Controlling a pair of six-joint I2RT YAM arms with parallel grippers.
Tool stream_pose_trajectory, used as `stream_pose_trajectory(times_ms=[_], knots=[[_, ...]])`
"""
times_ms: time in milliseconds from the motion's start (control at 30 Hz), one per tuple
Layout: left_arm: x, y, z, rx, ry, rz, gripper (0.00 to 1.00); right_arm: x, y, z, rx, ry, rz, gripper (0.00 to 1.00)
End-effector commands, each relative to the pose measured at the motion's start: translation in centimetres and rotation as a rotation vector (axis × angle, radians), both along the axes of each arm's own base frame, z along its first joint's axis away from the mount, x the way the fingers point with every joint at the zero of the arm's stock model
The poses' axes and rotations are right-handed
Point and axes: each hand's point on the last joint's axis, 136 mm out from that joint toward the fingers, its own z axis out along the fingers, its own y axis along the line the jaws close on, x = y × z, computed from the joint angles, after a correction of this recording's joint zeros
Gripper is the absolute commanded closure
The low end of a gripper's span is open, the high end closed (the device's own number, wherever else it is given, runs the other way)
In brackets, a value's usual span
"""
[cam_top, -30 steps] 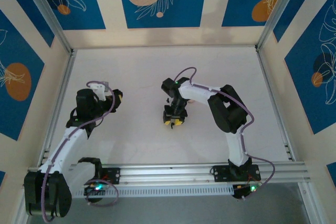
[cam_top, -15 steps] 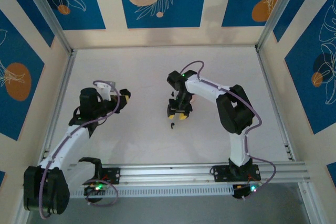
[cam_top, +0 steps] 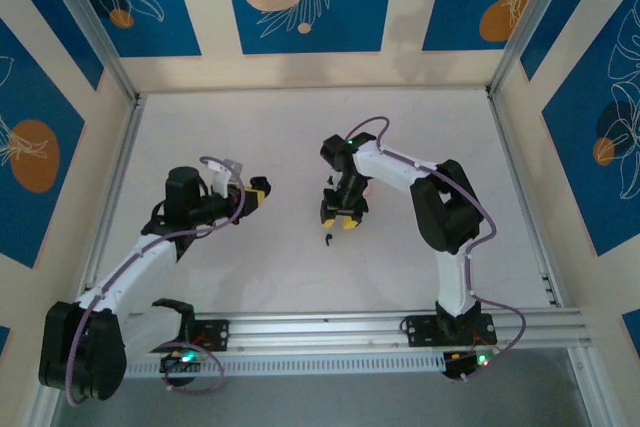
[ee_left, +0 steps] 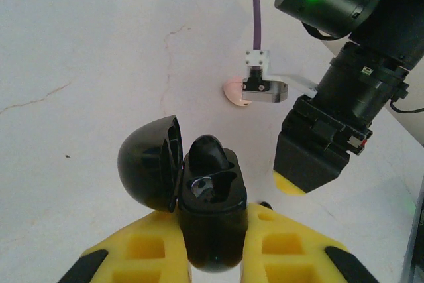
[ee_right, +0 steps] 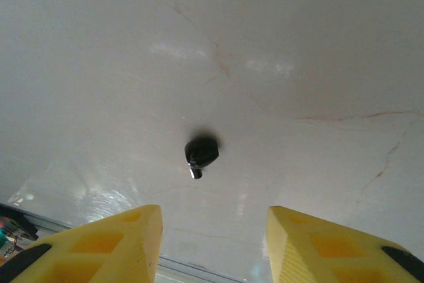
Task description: Insert wireless bluetooth earbuds into charging case
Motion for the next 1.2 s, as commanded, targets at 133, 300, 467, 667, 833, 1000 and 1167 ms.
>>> stream_pose_trajectory(times_ms=[133, 300, 467, 667, 833, 1000, 1167], knots=[[-0.1, -0.9, 1.7, 0.003, -0.062, -0.054, 0.87, -0.6, 0.5, -0.8, 0.013, 0.045, 0.013, 0.55], [-0.2, -1.0, 1.7, 0.009, -0.061, -0.057, 0.87, -0.9, 1.2, -1.4, 0.019, 0.061, 0.027, 0.58], [-0.1, -1.0, 1.7, 0.01, -0.061, -0.06, 0.87, -1.3, 1.4, -2.0, 0.01, 0.078, 0.025, 0.59], [-0.1, -1.1, 1.7, 0.013, -0.063, -0.062, 0.87, -1.5, 2.0, -2.6, 0.024, 0.091, 0.019, 0.61], [-0.2, -1.1, 1.7, 0.013, -0.061, -0.063, 0.86, -1.6, 1.9, -3.4, 0.01, 0.103, 0.021, 0.63], [-0.2, -1.1, 1.8, 0.014, -0.061, -0.063, 0.87, -1.5, 2.1, -4.1, 0.016, 0.106, 0.013, 0.65], [-0.3, -1.2, 1.7, 0.014, -0.056, -0.067, 0.87, -1.7, 1.9, -4.6, -0.005, 0.11, 0.016, 0.67]])
